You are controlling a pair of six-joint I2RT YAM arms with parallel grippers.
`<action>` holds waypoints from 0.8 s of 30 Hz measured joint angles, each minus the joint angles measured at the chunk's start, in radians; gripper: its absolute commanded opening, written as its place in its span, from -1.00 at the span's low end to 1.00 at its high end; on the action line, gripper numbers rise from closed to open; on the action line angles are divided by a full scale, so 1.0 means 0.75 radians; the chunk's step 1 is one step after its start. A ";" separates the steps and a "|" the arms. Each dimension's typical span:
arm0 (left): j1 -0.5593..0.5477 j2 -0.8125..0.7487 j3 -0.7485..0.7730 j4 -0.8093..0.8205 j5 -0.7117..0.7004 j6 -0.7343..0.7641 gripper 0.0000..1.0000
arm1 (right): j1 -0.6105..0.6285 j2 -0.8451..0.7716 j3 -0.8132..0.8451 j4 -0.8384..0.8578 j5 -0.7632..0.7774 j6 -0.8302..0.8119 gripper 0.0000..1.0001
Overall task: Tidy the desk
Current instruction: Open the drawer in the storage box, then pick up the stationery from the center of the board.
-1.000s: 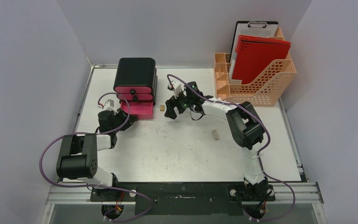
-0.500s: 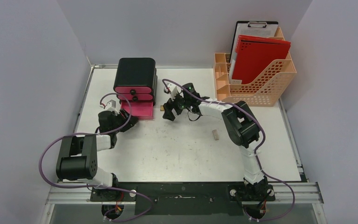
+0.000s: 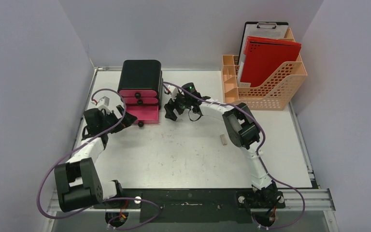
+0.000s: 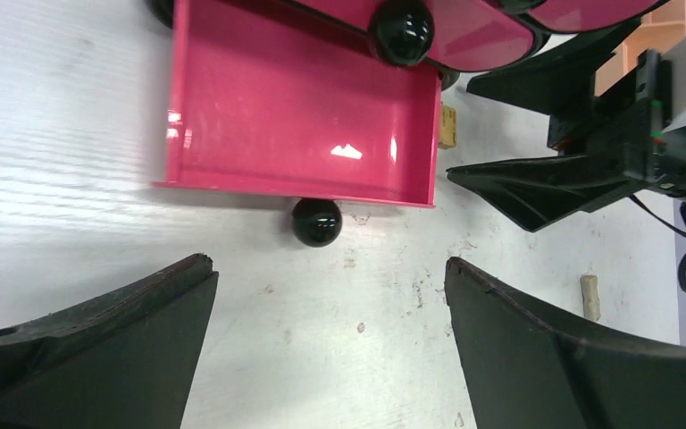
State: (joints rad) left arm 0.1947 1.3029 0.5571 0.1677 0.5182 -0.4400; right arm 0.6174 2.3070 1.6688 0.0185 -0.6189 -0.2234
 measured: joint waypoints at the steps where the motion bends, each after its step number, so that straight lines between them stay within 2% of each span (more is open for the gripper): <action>1: 0.035 -0.033 0.009 -0.043 0.022 0.024 0.93 | 0.004 0.010 0.009 -0.008 0.008 -0.003 0.83; 6: 0.218 -0.204 0.067 -0.271 0.144 0.151 0.92 | 0.025 0.057 0.047 -0.028 0.037 -0.009 1.00; 8: 0.287 -0.282 0.070 -0.317 0.197 0.186 0.92 | 0.032 0.063 0.059 -0.026 0.042 -0.015 0.85; 11: 0.379 -0.356 0.073 -0.352 0.265 0.214 0.92 | 0.036 0.065 0.065 -0.039 0.052 -0.018 0.47; 13: 0.433 -0.359 0.086 -0.367 0.311 0.218 0.92 | 0.038 0.069 0.072 -0.046 0.063 -0.020 0.40; 16: 0.518 -0.319 0.113 -0.372 0.404 0.211 0.93 | 0.042 0.076 0.080 -0.045 0.073 -0.023 0.32; 22: 0.616 -0.168 0.154 -0.371 0.551 0.171 0.93 | 0.041 0.076 0.068 -0.022 0.099 -0.050 -0.36; 24: 0.635 -0.134 0.154 -0.372 0.583 0.160 0.93 | 0.041 0.075 0.065 -0.016 0.103 -0.063 -0.45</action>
State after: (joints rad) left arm 0.6712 1.2026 0.6724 -0.1112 0.9558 -0.3199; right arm 0.6479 2.3634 1.7172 0.0063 -0.5419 -0.2703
